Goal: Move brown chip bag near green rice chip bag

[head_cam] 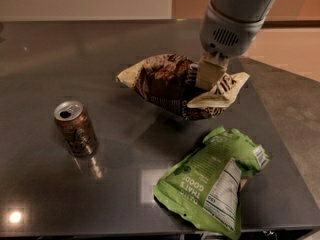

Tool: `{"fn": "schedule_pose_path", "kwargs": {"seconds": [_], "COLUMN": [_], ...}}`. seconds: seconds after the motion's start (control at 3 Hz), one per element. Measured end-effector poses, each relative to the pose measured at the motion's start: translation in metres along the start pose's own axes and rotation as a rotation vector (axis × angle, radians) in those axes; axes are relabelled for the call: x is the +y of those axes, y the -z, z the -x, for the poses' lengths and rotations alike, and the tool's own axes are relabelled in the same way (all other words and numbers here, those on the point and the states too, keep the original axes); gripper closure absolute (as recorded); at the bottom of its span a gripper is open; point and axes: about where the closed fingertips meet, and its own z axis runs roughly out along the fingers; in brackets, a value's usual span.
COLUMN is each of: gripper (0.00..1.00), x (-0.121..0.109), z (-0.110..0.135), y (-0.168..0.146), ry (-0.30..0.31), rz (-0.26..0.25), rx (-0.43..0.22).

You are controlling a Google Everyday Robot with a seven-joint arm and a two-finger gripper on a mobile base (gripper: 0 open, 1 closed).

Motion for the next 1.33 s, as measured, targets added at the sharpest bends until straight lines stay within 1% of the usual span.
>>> {"fn": "schedule_pose_path", "kwargs": {"seconds": [0.33,0.67,1.0,1.33], "gripper": [0.58,0.35,0.12,0.0], "x": [0.005,0.009,0.006,0.004], "z": [-0.02,-0.032,-0.027,-0.023], "y": [0.007,0.005,0.006,0.006], "ry": [-0.032,-0.048,-0.045,-0.044], "rz": [-0.014,-0.012,-0.027,-0.037], "rx": [0.042,0.073,0.054,0.042]}}
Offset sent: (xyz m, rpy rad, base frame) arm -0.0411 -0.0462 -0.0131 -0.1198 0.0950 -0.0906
